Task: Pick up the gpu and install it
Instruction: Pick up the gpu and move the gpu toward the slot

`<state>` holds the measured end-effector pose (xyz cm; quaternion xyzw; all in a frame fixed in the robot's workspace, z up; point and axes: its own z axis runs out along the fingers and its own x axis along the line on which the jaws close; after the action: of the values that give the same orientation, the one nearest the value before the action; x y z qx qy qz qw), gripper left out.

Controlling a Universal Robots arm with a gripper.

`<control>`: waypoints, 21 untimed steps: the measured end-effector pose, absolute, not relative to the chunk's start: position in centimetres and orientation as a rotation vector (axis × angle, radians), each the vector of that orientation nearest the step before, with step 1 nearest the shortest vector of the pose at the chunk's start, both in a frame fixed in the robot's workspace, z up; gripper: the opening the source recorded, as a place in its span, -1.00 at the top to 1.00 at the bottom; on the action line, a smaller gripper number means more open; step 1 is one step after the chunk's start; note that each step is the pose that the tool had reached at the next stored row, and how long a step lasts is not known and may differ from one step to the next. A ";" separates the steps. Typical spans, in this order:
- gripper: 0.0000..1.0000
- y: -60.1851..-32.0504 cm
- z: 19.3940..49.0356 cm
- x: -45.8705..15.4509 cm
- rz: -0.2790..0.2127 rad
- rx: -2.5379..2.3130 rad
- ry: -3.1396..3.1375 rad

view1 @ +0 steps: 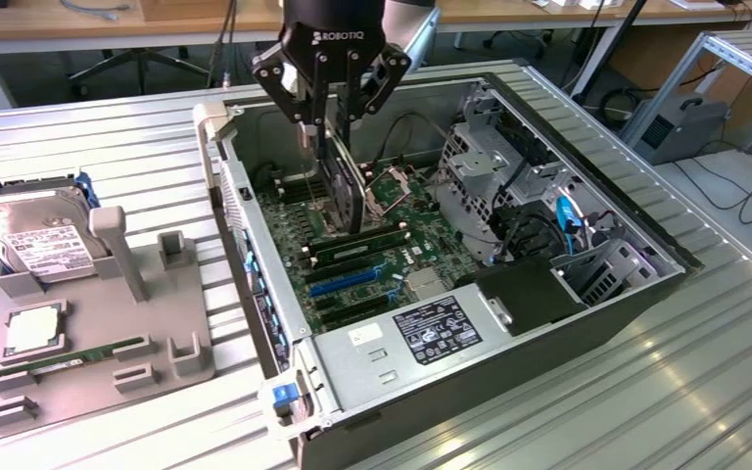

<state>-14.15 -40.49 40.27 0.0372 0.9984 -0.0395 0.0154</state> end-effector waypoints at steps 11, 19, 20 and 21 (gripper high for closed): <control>0.45 -40.4 40.0 -12.8 -0.135 0.115 3.106; 0.45 -40.4 39.7 -11.8 -0.146 0.115 3.105; 0.45 -40.4 39.7 -11.7 -0.147 0.115 3.105; 0.45 -40.4 39.7 -11.6 -0.149 0.115 3.105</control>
<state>-11.59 -40.36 39.67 0.0370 0.9980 -0.0478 0.0157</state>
